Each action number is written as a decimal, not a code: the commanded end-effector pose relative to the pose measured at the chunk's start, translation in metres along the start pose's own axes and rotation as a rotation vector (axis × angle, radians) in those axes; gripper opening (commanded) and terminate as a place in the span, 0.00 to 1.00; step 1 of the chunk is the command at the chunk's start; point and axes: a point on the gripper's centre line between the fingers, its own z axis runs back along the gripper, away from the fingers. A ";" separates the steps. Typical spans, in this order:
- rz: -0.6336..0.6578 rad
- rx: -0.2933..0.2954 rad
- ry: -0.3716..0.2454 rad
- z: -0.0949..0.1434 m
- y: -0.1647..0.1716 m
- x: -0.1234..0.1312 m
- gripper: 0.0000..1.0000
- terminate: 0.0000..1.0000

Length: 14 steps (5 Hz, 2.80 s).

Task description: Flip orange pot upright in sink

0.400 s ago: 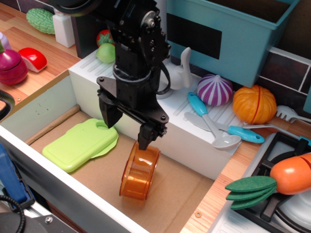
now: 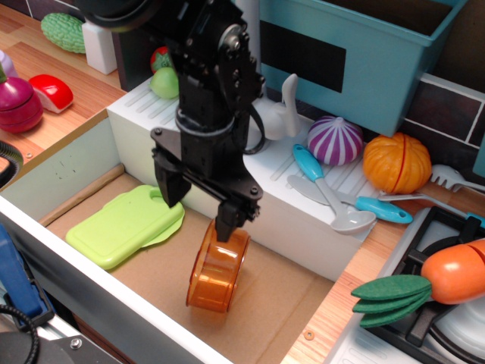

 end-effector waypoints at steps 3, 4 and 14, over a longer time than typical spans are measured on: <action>0.100 -0.217 -0.057 -0.018 0.010 0.006 1.00 0.00; 0.122 -0.211 -0.066 -0.023 0.006 0.009 1.00 0.00; -0.057 0.065 -0.080 -0.043 -0.020 0.001 1.00 0.00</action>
